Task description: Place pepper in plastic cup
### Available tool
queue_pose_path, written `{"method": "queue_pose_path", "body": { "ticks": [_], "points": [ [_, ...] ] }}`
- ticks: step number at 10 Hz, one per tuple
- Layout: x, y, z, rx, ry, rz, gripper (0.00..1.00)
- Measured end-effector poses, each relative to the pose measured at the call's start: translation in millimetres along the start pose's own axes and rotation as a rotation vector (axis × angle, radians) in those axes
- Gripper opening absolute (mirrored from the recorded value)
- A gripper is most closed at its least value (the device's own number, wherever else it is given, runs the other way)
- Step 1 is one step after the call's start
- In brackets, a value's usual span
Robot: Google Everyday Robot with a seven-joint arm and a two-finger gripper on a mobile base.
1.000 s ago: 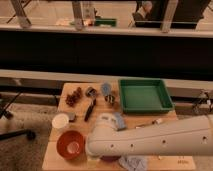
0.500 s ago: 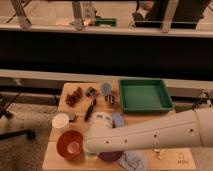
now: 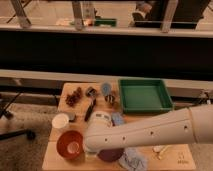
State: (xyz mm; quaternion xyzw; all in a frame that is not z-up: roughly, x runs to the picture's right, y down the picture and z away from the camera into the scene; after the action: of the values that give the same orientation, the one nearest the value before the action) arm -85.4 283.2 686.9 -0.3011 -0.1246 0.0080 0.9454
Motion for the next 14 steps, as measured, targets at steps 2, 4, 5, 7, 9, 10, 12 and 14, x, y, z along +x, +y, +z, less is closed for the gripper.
{"method": "queue_pose_path", "body": {
  "ticks": [2,4,5,7,9,10,12,14],
  "points": [
    [-0.9,0.3,4.4,-0.007,0.003,0.0,0.58],
    [-1.7,-0.6,9.5,-0.014,0.008,-0.002,0.58],
    [-1.8,-1.9,12.4,-0.017,0.012,-0.003,0.58],
    [-3.5,-7.8,18.8,-0.023,0.018,-0.005,0.58],
    [-7.2,-13.1,22.8,-0.025,0.021,-0.013,0.58],
    [-10.8,-15.8,25.3,-0.026,0.02,-0.021,0.58],
    [-17.3,-15.0,29.3,-0.035,0.015,-0.03,0.58],
    [-26.1,-8.9,32.2,-0.044,0.007,-0.041,0.58]
  ]
}}
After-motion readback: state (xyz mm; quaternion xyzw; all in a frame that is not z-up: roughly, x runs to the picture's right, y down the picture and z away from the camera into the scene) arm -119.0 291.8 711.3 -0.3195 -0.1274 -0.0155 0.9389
